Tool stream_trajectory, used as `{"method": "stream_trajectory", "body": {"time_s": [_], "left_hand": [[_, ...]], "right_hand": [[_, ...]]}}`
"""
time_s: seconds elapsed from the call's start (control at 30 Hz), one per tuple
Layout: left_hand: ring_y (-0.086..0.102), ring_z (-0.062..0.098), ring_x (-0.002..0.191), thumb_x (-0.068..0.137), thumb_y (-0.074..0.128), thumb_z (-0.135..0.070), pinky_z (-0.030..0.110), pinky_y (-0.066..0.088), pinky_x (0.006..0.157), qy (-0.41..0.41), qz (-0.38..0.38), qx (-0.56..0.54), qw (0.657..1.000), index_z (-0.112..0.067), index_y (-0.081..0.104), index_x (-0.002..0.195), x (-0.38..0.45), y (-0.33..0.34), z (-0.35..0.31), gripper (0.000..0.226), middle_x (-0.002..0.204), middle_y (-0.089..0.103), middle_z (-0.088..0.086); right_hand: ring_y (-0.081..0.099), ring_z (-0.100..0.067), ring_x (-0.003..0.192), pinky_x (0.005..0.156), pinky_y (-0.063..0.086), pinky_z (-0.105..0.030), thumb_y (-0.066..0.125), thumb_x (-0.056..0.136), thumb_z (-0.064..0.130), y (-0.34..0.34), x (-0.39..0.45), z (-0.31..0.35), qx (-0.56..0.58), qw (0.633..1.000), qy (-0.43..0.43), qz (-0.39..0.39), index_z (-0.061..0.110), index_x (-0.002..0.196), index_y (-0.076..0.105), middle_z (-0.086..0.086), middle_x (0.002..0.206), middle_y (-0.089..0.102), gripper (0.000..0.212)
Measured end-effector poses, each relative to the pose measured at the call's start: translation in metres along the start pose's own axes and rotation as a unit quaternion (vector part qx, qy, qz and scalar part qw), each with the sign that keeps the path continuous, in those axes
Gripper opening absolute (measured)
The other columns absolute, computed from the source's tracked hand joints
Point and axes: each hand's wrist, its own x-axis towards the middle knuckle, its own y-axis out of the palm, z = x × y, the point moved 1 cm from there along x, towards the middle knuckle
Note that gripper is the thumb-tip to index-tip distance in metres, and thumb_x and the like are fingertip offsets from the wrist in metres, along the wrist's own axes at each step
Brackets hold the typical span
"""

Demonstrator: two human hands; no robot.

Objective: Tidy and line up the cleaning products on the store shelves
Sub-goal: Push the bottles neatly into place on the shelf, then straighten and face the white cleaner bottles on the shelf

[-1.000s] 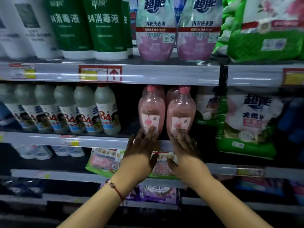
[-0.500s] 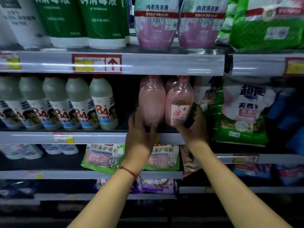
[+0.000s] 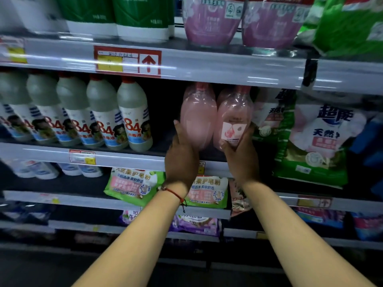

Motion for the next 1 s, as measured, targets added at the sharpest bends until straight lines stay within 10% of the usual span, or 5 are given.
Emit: {"method": "stream_trajectory", "body": {"time_s": [0.13,0.3,0.5,1.0], "left_hand": [[0.036,0.036,0.142,0.101,0.050,-0.039,0.043,0.032,0.116,-0.001,0.041,0.044,0.998,-0.011,0.003,0.160,-0.013,-0.011,-0.008,0.081,0.160,0.031,0.017],[-0.004,0.023,0.155,0.101,0.042,-0.047,0.041,0.001,0.126,0.063,0.108,0.178,0.976,-0.029,-0.001,0.160,-0.066,-0.034,-0.011,0.075,0.168,-0.007,-0.002],[0.046,0.043,0.134,0.093,0.046,-0.051,0.056,0.035,0.112,0.080,0.053,0.282,0.955,-0.015,0.052,0.142,-0.115,-0.059,0.015,0.061,0.149,0.050,0.011],[0.049,0.043,0.134,0.094,0.039,-0.058,0.056,0.045,0.106,0.084,0.051,0.312,0.945,-0.014,0.053,0.142,-0.102,-0.149,0.134,0.067,0.150,0.049,0.013]], "right_hand": [[0.051,-0.030,0.133,0.109,0.044,-0.045,0.064,0.094,0.033,-0.016,-0.005,0.004,-0.028,0.996,0.007,0.079,0.024,0.160,-0.001,-0.008,0.152,0.048,0.093],[-0.002,-0.013,0.155,0.126,0.011,-0.033,0.058,0.098,0.039,-0.053,-0.054,0.006,-0.213,0.945,-0.121,0.215,0.028,0.161,0.002,0.010,0.168,-0.005,0.085],[-0.011,-0.025,0.155,0.126,0.004,-0.043,0.043,0.103,0.040,-0.058,-0.094,0.017,-0.331,0.851,-0.250,0.321,0.028,0.160,0.001,0.002,0.169,-0.008,0.073],[-0.011,-0.025,0.155,0.126,0.002,-0.043,0.049,0.101,0.046,0.032,-0.152,0.085,-0.315,0.847,-0.247,0.351,0.028,0.160,-0.001,0.002,0.168,-0.014,0.080]]}}
